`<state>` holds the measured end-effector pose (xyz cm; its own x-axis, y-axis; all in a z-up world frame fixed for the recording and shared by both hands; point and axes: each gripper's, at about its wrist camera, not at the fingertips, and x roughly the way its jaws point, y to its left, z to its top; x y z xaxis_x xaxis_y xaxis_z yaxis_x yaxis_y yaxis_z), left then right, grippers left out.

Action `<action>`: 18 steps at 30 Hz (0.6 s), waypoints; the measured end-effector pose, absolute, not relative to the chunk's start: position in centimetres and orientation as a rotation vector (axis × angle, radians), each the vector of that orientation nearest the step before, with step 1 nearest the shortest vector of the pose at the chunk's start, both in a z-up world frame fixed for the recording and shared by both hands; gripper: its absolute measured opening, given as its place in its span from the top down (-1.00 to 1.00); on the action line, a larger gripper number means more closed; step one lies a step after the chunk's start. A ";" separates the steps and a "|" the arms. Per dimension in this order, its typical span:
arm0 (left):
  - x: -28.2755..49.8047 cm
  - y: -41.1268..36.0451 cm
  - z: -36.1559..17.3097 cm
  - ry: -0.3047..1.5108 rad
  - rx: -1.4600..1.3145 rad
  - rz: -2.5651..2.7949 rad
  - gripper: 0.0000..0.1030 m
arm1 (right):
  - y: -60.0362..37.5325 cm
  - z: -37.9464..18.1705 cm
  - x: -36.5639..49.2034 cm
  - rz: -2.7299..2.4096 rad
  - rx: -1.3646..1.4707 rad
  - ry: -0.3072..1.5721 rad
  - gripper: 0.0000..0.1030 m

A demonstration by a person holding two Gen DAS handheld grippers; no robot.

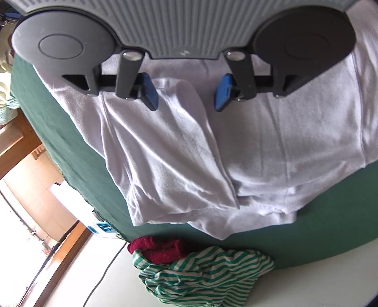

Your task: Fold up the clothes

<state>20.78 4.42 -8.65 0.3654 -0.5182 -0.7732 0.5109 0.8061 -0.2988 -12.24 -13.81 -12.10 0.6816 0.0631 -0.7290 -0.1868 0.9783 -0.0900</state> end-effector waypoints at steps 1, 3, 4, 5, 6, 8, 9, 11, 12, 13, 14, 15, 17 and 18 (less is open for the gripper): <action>20.7 4.2 -8.7 0.990 0.003 -0.658 0.49 | -13.7 -12.2 -12.2 0.131 -0.177 0.808 0.53; 20.6 3.8 -8.6 0.981 0.024 -0.656 1.00 | -13.6 -12.2 -12.2 0.104 -0.195 0.804 0.77; 20.6 3.9 -8.3 0.969 0.016 -0.657 1.00 | -13.6 -12.1 -12.2 0.088 -0.197 0.803 0.82; 20.5 4.0 -8.1 0.956 0.008 -0.658 1.00 | -13.8 -11.9 -12.2 0.087 -0.177 0.805 0.82; 20.4 4.2 -7.7 0.943 -0.002 -0.660 1.00 | -14.0 -11.7 -12.3 0.085 -0.159 0.808 0.82; 20.0 5.0 -6.6 0.906 -0.031 -0.663 1.00 | -13.9 -11.1 -12.6 0.091 -0.155 0.787 0.82; 19.8 5.3 -6.0 0.888 -0.045 -0.665 1.00 | -13.8 -10.8 -12.8 0.094 -0.154 0.776 0.82; 19.8 5.9 -5.1 0.858 -0.060 -0.659 1.00 | -13.4 -10.1 -12.9 0.111 -0.148 0.741 0.89; 20.0 6.1 -4.7 0.846 -0.066 -0.653 1.00 | -13.2 -9.9 -12.8 0.123 -0.135 0.733 1.00; 20.2 6.3 -4.3 0.834 -0.070 -0.646 1.00 | -13.1 -10.0 -12.5 0.140 -0.115 0.731 1.00; 20.5 6.4 -4.2 0.827 -0.069 -0.631 1.00 | -12.9 -10.0 -12.2 0.156 -0.095 0.730 1.00; 20.8 6.6 -4.1 0.821 -0.069 -0.616 1.00 | -12.7 -10.2 -12.0 0.165 -0.090 0.733 1.00; 21.3 6.8 -4.2 0.832 -0.084 -0.605 1.00 | -12.0 -10.7 -11.7 0.170 -0.110 0.741 1.00; 21.3 6.8 -4.4 0.838 -0.082 -0.607 1.00 | -11.7 -10.9 -11.7 0.174 -0.121 0.747 1.00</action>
<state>21.35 6.76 -4.40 0.5111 -0.5348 -0.6728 0.4721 0.8288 -0.3002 -11.67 -11.72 -10.87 0.7204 0.1138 -0.6841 -0.1997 0.9787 -0.0475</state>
